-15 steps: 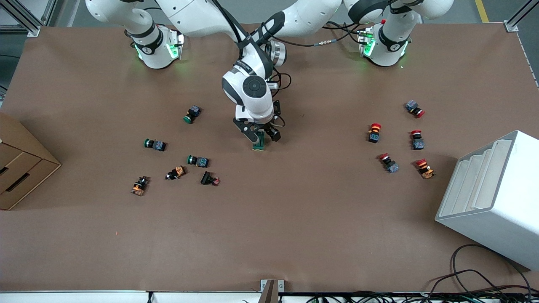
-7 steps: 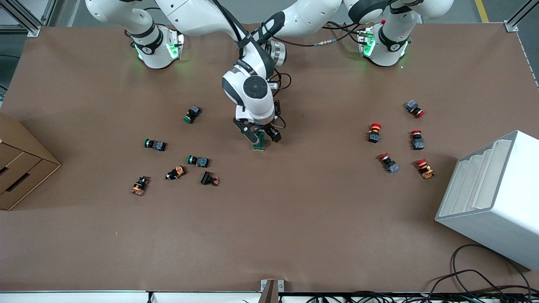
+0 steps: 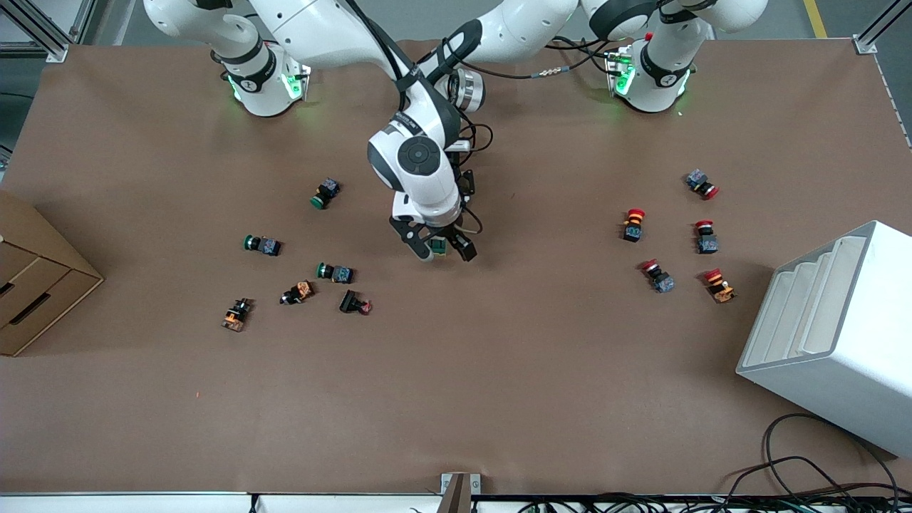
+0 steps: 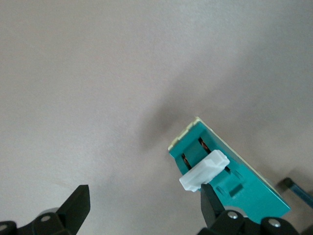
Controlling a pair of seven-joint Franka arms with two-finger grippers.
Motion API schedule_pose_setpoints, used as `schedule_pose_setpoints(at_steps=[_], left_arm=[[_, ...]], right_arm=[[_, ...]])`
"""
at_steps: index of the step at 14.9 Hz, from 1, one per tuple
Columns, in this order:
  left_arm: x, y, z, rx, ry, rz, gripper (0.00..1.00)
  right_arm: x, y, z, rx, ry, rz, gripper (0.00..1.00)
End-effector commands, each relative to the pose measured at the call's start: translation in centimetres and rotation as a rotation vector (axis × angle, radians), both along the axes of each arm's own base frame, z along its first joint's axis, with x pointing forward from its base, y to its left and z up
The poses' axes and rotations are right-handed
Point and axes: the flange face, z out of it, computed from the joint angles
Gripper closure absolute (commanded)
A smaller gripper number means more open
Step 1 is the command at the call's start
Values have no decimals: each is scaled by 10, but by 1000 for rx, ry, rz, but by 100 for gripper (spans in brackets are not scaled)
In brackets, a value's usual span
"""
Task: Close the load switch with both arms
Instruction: 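Swing the white handle up with the left gripper while the right gripper holds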
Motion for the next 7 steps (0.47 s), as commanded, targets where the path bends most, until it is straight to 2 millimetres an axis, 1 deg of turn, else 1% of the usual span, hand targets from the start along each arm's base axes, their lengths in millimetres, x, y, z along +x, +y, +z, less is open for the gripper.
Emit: schedule_pose_setpoints(at_steps=[1,4,7], left_arm=[[-2,-6,-26,-37,44,-7,0],[-3,-5,-28,-34,46,-7,0],[0,-9,-24,-42,41,-5,0]], right_arm=[[9,0,-3,4,-16,21,0],[16,-7,-4,3,-19,29,0],[23,-13,-3,2,-23,31,0]])
